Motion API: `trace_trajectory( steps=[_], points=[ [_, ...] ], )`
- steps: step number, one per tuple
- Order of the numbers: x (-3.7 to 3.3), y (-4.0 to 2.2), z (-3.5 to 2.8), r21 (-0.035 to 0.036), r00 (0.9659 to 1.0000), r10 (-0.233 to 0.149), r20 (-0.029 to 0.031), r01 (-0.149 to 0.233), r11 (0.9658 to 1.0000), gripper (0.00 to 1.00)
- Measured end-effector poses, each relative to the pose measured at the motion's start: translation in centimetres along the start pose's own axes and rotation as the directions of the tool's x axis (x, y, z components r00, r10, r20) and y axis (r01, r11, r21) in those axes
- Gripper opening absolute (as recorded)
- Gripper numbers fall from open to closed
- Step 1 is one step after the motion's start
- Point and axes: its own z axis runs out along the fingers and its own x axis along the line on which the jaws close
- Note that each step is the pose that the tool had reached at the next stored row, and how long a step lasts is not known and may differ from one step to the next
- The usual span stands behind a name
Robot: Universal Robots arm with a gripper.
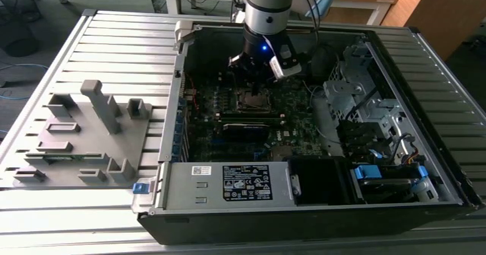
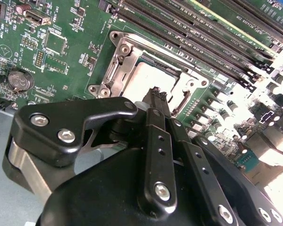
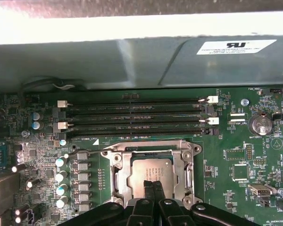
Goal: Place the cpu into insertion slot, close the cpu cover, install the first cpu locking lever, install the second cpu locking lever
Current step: 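Install the first cpu locking lever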
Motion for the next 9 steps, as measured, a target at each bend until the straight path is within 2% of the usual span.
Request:
trace_trajectory(
  steps=[9],
  points=[
    [-0.01,0.01,-0.49,-0.0002,1.0000,0.000,0.0001,0.000,1.0000,0.11]
  ],
)
